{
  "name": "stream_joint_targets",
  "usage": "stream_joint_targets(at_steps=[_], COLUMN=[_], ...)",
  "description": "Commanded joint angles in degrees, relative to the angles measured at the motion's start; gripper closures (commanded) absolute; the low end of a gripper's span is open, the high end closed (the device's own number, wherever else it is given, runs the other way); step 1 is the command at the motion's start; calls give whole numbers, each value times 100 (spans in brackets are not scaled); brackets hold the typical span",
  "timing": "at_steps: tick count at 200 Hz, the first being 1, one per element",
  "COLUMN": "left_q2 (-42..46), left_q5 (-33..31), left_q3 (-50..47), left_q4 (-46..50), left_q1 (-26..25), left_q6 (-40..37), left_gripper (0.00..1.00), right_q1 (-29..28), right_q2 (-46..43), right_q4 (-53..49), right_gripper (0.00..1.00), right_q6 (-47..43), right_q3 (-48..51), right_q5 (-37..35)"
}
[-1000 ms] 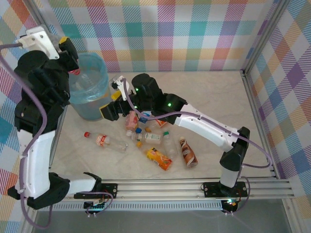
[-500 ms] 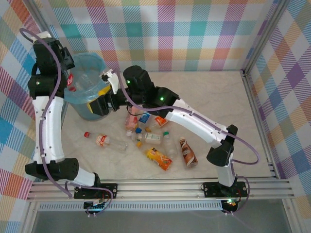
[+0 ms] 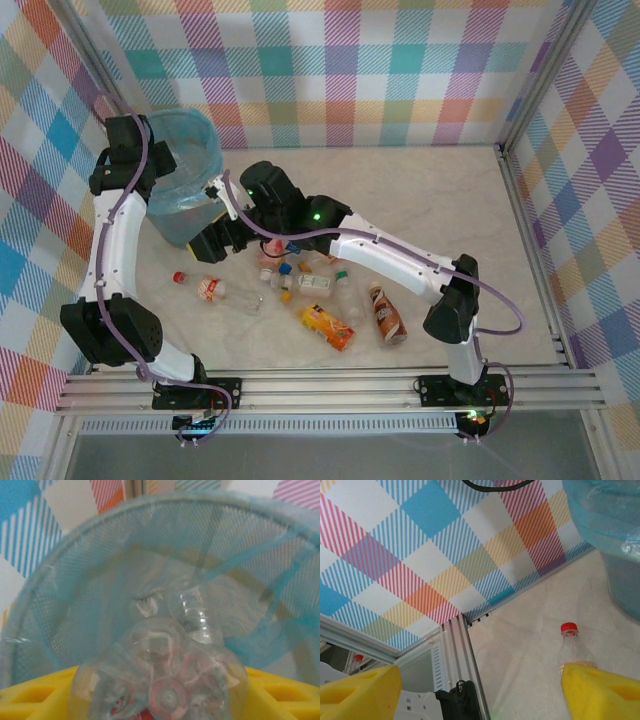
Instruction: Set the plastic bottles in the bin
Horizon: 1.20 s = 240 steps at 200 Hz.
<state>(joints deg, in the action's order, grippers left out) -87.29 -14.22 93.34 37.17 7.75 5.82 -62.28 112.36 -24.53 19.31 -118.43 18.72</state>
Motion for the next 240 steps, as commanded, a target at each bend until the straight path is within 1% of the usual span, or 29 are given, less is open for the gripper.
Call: stream_joint_targets(at_steps=[1, 14, 31, 46, 130, 240], left_q2=[-133, -216, -280, -289, -177, 465], left_q5=[164, 152, 143, 152, 182, 505], left_q3=[-40, 6, 99, 153, 739, 1114], left_q4=[-99, -46, 37, 71, 251, 308], left_q1=[85, 86, 86, 81, 82, 58], left_q6=[-17, -59, -99, -103, -55, 111], left_gripper=[28, 23, 14, 11, 11, 13], right_q1=[-21, -26, -21, -21, -21, -13], right_q2=[-266, -267, -258, -244, -223, -282], right_q4=[127, 101, 98, 107, 28, -119], right_gripper=[16, 16, 16, 16, 16, 15], right_q6=[-5, -33, -42, -42, -94, -174], right_q3=[89, 97, 103, 93, -34, -118], right_q5=[1, -17, -18, -18, -18, -83])
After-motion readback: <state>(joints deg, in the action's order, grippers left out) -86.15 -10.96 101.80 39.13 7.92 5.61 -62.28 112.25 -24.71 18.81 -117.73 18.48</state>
